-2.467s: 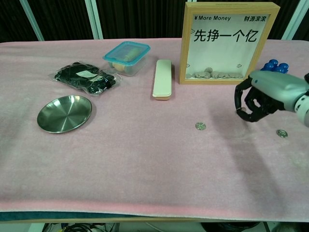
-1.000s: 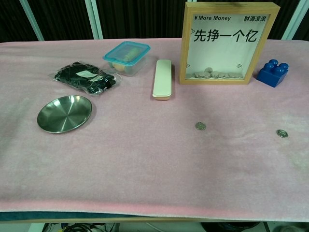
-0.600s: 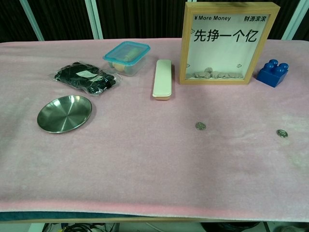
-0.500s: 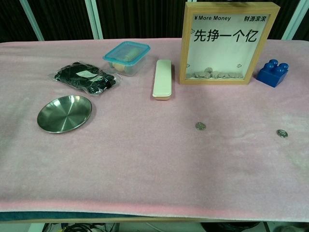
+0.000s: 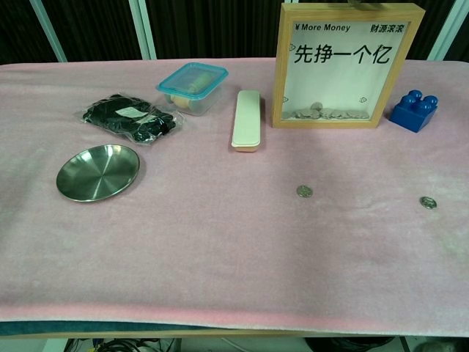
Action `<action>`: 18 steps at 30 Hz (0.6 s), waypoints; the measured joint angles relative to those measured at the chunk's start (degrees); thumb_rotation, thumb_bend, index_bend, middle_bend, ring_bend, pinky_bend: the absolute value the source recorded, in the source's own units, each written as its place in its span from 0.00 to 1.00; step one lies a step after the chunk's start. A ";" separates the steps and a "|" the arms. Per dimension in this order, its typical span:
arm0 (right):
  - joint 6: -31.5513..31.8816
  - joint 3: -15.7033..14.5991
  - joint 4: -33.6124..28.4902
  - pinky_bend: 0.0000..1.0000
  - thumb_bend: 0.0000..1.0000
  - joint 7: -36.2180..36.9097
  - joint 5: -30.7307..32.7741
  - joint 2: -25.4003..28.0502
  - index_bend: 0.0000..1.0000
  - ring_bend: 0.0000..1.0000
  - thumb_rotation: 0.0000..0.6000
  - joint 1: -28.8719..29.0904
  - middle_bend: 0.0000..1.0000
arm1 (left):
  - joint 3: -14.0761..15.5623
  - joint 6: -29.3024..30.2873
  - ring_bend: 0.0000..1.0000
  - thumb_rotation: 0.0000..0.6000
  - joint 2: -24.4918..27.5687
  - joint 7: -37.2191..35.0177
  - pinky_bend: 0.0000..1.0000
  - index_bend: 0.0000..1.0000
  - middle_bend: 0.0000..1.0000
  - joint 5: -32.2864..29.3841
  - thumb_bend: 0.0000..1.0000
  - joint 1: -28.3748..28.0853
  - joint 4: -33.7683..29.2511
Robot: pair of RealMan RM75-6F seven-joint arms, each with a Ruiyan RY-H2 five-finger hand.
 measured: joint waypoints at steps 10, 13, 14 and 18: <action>-0.19 -1.58 0.74 0.92 0.39 1.44 -0.18 -0.37 0.63 0.89 1.00 0.32 0.82 | -0.03 0.03 0.00 1.00 0.09 0.19 0.01 0.05 0.00 -0.17 0.37 0.03 -0.18; -0.18 -1.79 0.82 0.92 0.39 1.95 -0.44 -0.39 0.64 0.89 1.00 0.37 0.82 | -0.06 -0.01 0.00 1.00 0.08 0.31 0.01 0.05 0.00 -0.29 0.37 0.01 -0.24; -0.16 -1.87 0.83 0.92 0.39 2.03 -0.59 -0.39 0.64 0.89 1.00 0.38 0.82 | -0.05 -0.03 0.00 1.00 0.08 0.33 0.01 0.05 0.00 -0.31 0.37 0.01 -0.24; -0.08 -2.28 0.91 0.92 0.39 2.31 -0.94 -0.42 0.60 0.89 1.00 0.36 0.82 | -0.07 -0.11 0.00 1.00 0.06 0.39 0.01 0.05 0.00 -0.41 0.37 -0.03 -0.25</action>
